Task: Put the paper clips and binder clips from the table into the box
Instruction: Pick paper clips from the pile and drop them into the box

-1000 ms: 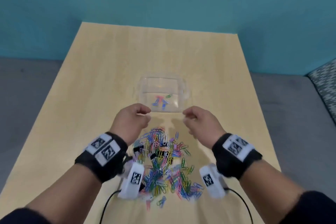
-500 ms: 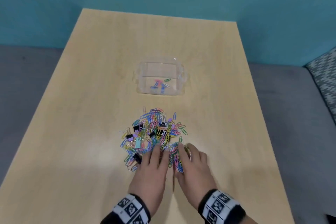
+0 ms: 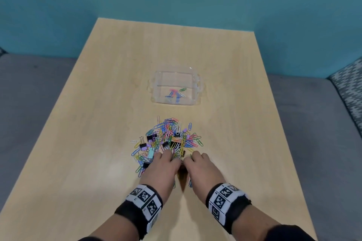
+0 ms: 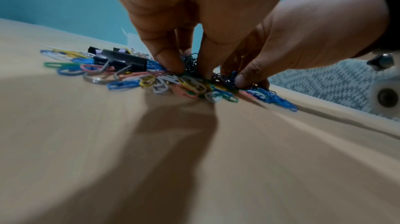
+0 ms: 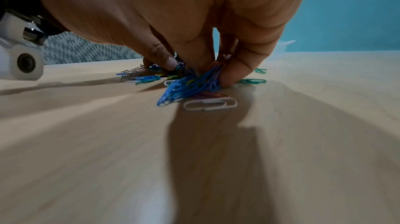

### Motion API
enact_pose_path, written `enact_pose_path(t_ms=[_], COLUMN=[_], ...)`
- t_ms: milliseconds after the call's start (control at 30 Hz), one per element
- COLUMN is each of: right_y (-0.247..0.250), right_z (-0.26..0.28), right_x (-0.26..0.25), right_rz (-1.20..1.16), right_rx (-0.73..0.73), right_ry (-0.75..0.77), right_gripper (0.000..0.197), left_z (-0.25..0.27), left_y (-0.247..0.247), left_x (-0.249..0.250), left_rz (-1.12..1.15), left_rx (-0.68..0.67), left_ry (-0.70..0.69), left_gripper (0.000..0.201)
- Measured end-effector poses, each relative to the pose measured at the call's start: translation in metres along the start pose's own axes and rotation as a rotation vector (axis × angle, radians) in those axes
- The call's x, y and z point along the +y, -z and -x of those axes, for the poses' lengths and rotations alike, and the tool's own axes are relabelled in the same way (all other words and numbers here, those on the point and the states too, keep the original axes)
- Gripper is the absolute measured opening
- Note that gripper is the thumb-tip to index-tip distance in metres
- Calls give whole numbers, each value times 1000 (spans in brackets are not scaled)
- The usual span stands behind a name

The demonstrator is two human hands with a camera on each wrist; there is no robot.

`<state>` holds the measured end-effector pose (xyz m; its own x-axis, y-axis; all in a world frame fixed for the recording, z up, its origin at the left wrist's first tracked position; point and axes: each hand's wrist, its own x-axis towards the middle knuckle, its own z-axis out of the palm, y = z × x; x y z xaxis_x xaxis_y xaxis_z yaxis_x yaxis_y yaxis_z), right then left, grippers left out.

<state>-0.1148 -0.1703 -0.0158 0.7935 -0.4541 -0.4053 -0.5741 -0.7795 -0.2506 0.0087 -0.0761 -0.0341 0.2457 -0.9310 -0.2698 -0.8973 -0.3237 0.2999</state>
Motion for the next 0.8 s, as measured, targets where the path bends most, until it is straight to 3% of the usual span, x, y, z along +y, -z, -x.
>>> enact_pose_path(t_ms=[100,200,267,367,500,600,700,800], right_y=[3,0,1,9,26,52,80,104], right_z=[-2,-5,-7,-9,-11,-20,-47,-92], right_x=[3,7,11,20,30,35,42,50], right_rz=[-41,-120,-215,-440,-840,-1040,-1182,-1229], right_rx=[-45,-14,22,18,-89,-123,-64,34], right_ry=[-3,-91,-167,-251,-342,-323,-306,-309], right_gripper=[46,31,19,7,13,13,15,18], left_z=[-2,-3,-4,-5,-8,-19,-48,-97], left_y=[-1,1,3,12,33,60,90,113], left_x=[-7,-9,-9,-11,-16,-23,-34,-47], left_rz=[19,94,180,397,755,1075,1189,1250], left_rx=[-2,-1,39,54,-30,-95,-34,104], left_ry=[-8,26,115,206,328,382,343,375], left_gripper=[37,36,22,15,19,18,7,11])
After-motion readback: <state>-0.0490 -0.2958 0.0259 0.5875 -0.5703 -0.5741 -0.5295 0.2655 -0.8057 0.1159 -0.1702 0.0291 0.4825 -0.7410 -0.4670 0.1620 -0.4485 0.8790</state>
